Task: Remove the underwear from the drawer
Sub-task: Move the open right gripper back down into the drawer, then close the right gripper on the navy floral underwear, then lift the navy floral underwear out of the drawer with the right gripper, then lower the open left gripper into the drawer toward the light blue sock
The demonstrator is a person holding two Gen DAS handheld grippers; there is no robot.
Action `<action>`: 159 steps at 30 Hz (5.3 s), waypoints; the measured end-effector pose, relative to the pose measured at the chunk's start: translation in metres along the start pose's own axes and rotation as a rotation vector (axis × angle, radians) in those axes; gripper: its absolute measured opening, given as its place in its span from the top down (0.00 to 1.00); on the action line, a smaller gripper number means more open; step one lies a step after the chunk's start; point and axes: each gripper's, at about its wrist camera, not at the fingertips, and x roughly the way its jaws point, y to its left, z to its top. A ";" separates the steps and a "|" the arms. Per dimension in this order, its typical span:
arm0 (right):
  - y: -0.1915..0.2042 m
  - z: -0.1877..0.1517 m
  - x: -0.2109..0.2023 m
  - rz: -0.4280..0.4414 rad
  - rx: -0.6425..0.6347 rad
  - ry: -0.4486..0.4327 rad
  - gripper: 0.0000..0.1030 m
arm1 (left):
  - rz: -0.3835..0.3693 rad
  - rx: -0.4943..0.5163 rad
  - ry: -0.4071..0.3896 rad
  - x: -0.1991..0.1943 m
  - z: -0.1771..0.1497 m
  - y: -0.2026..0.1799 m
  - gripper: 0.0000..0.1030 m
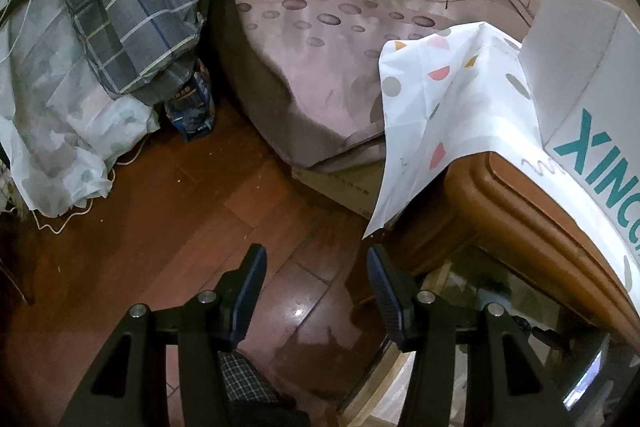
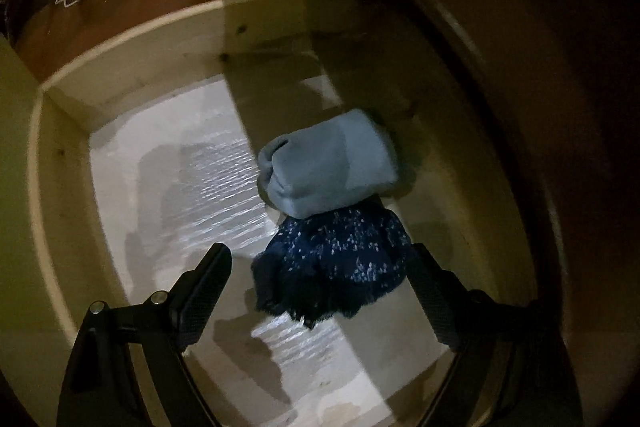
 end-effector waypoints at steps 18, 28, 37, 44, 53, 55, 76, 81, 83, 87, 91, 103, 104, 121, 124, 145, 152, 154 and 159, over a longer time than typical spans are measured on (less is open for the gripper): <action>-0.011 -0.010 0.027 0.049 0.037 -0.037 0.18 | 0.010 0.018 0.022 0.007 -0.002 -0.002 0.48; -0.020 -0.025 0.035 0.128 0.099 -0.009 0.16 | 0.009 0.027 0.026 0.008 -0.003 -0.004 0.48; -0.022 -0.026 0.029 0.139 0.077 0.027 0.36 | 0.004 0.024 0.035 0.009 -0.001 -0.005 0.48; -0.017 -0.023 0.025 0.131 0.079 0.063 0.38 | 0.002 0.033 0.036 0.009 -0.001 -0.006 0.48; -0.017 -0.019 0.026 0.109 0.075 0.112 0.53 | -0.001 0.036 0.045 0.011 -0.003 -0.007 0.48; -0.013 -0.015 0.029 0.105 0.082 0.127 0.58 | -0.006 0.041 0.046 0.010 -0.003 -0.008 0.48; -0.008 -0.015 -0.001 0.058 0.337 0.296 0.67 | -0.042 0.091 0.092 0.017 -0.012 -0.021 0.48; -0.019 -0.037 -0.018 0.044 0.542 0.283 0.67 | -0.038 0.137 0.102 0.021 -0.018 -0.034 0.48; -0.023 -0.047 -0.023 0.032 0.587 0.280 0.67 | -0.042 0.158 0.108 0.023 -0.021 -0.040 0.48; -0.016 -0.066 -0.038 0.017 0.668 0.270 0.67 | -0.043 0.226 0.114 0.025 -0.029 -0.055 0.48; -0.018 -0.091 -0.055 0.001 0.742 0.252 0.67 | -0.068 0.322 0.128 0.029 -0.040 -0.072 0.48; -0.044 -0.114 -0.088 -0.102 0.868 0.231 0.67 | -0.125 0.489 0.146 0.033 -0.068 -0.113 0.48; -0.047 -0.117 -0.088 -0.112 0.892 0.234 0.67 | -0.125 0.490 0.148 0.034 -0.069 -0.114 0.48; -0.056 -0.154 -0.099 -0.136 1.047 0.265 0.67 | -0.126 0.616 0.139 0.033 -0.088 -0.143 0.48; -0.055 -0.158 -0.104 -0.126 1.061 0.263 0.67 | -0.124 0.656 0.129 0.032 -0.094 -0.149 0.48; -0.050 -0.168 -0.120 -0.075 1.071 0.241 0.67 | -0.196 0.988 0.092 0.040 -0.119 -0.183 0.48; -0.050 -0.169 -0.119 -0.062 1.071 0.231 0.67 | -0.250 1.041 0.105 0.048 -0.113 -0.189 0.48; -0.050 -0.171 -0.121 -0.069 1.072 0.222 0.67 | -0.246 1.058 0.115 0.055 -0.113 -0.193 0.48; -0.050 -0.172 -0.124 -0.080 1.080 0.204 0.67 | -0.240 1.100 0.135 0.064 -0.117 -0.199 0.48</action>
